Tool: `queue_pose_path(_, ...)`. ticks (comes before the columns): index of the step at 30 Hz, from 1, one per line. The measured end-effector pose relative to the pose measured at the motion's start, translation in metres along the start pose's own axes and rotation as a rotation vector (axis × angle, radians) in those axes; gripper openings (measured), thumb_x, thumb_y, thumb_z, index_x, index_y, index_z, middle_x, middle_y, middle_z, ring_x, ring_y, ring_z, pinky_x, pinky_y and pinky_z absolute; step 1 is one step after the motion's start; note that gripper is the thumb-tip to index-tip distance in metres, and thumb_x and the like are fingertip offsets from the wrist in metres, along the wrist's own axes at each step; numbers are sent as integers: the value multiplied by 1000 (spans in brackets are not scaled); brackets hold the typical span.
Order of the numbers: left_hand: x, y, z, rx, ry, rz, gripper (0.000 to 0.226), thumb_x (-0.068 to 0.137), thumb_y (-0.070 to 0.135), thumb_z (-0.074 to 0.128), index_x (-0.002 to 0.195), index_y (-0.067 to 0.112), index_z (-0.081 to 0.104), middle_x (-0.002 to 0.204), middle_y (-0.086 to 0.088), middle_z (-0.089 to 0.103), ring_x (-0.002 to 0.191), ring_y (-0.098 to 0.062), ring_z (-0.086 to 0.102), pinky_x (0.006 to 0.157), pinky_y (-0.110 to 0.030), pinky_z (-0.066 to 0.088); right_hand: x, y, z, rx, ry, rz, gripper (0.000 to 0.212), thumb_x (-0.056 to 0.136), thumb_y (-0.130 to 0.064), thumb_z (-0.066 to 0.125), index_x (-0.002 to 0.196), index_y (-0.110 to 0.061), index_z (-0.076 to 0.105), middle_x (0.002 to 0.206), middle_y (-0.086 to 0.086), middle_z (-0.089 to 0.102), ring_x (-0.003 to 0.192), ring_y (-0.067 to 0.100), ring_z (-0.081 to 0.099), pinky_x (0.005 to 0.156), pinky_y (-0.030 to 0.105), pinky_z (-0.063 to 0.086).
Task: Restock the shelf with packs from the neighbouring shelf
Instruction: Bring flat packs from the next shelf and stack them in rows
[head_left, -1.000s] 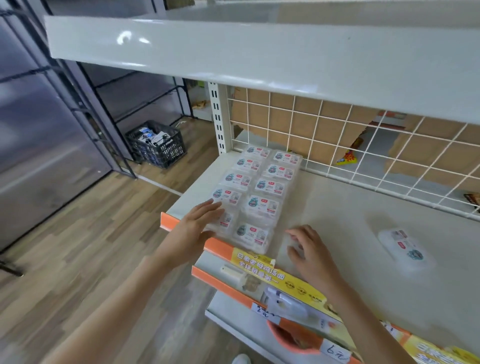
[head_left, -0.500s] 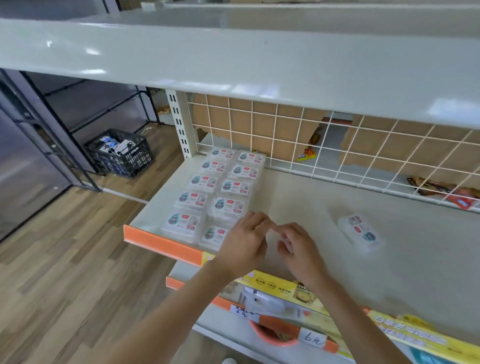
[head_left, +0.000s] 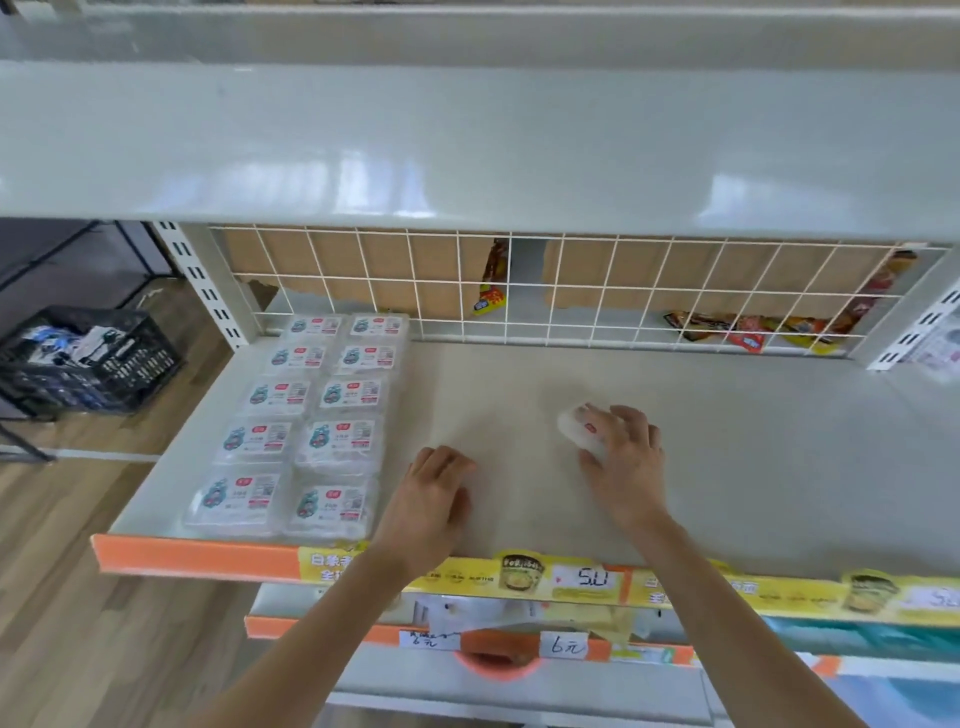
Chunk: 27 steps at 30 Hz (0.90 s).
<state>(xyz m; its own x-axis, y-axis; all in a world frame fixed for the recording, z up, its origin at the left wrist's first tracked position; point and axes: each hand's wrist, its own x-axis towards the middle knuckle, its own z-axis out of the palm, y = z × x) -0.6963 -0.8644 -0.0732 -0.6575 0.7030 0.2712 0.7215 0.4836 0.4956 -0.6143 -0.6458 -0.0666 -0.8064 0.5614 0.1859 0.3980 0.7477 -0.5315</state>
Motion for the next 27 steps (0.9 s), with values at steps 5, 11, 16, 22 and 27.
queue_pose_path(5, -5, 7, -5, -84, 65, -80, 41, 86, 35, 46, 118, 9, 51, 112, -2, 52, 99, -14, 52, 83, -11, 34, -21, -33, 14, 245, -42, -262, 48, 64, -14, 73, 108, -13, 55, 114, 3, 43, 102, 22, 48, 89, 28, 43)
queue_pose_path(11, -5, 7, -7, -165, 108, -143, 41, 86, 24, 61, 121, 9, 47, 114, 2, 46, 87, -7, 51, 75, -5, 33, -39, -55, 31, 335, -262, -325, 67, 71, -14, 73, 129, -13, 38, 123, -2, 34, 109, 9, 42, 83, 3, 33)
queue_pose_path(16, -4, 6, -5, -85, 204, -198, 28, 88, 22, 59, 112, 8, 53, 104, -5, 50, 79, -16, 55, 69, -23, 45, -38, -56, 26, 244, -292, -289, 68, 71, -41, 59, 132, -19, 36, 119, -6, 39, 108, 9, 35, 93, 21, 31)
queue_pose_path(22, -3, 6, -7, -95, 209, -284, 43, 86, 45, 56, 111, 9, 52, 93, -1, 55, 71, -9, 48, 60, -27, 45, -43, -54, 17, 547, -360, -282, 21, 82, -4, 49, 100, -14, 52, 88, -7, 64, 82, 4, 59, 74, 19, 45)
queue_pose_path(27, -1, 7, -6, -51, 52, -198, 67, 70, 48, 64, 125, 13, 46, 114, 1, 51, 104, -15, 47, 87, -24, 40, -41, -53, 21, 362, -33, -259, 28, 73, 3, 50, 94, -14, 56, 89, -10, 58, 80, 6, 55, 71, 15, 43)
